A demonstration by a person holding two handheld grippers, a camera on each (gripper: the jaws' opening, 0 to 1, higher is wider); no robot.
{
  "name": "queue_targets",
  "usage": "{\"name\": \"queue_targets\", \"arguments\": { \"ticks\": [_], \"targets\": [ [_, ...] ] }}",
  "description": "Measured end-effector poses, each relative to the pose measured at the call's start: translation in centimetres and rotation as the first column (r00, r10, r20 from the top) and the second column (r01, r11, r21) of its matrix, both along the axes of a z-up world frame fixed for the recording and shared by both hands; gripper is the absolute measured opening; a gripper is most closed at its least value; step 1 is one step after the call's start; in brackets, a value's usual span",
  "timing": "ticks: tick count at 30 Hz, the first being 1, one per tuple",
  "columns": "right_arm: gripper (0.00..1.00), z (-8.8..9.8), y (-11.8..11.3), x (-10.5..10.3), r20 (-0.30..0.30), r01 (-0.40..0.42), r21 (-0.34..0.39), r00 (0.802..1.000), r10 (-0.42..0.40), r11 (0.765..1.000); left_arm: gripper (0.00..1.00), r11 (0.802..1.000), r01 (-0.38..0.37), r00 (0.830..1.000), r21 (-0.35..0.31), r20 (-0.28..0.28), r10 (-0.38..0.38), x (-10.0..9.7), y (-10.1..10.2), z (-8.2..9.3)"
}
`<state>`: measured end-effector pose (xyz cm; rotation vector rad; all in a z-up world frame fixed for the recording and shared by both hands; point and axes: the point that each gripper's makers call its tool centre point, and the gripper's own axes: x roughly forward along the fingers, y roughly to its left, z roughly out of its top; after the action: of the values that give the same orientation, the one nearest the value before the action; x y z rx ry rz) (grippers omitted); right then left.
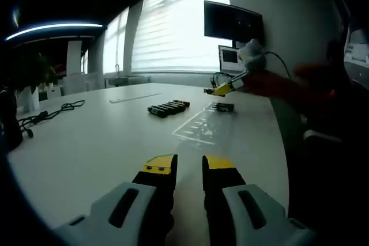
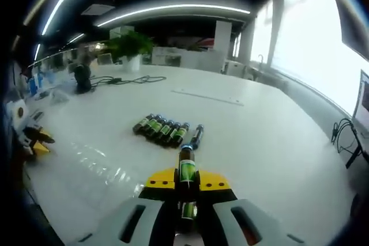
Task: Grip medicine bottles put into box
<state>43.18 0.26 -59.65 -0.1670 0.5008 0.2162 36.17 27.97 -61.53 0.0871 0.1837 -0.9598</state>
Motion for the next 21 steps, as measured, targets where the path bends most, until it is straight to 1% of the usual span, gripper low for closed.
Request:
{"name": "queue_targets", "arguments": {
  "ticks": [13, 18, 21],
  "targets": [
    [0.07, -1.1, 0.1, -1.3, -0.023, 0.016, 0.037, 1.000, -0.016, 0.999, 0.12, 1.000, 0.000, 1.000, 0.001, 0.000, 0.000, 0.0, 0.0, 0.0],
    [0.07, -1.4, 0.3, -1.7, -0.032, 0.024, 0.028, 0.999, -0.023, 0.999, 0.12, 1.000, 0.000, 1.000, 0.003, 0.000, 0.000, 0.0, 0.0, 0.0],
    [0.07, -1.5, 0.4, -1.9, -0.031, 0.028, 0.034, 0.999, -0.027, 0.999, 0.12, 1.000, 0.000, 1.000, 0.003, 0.000, 0.000, 0.0, 0.0, 0.0]
  ]
}}
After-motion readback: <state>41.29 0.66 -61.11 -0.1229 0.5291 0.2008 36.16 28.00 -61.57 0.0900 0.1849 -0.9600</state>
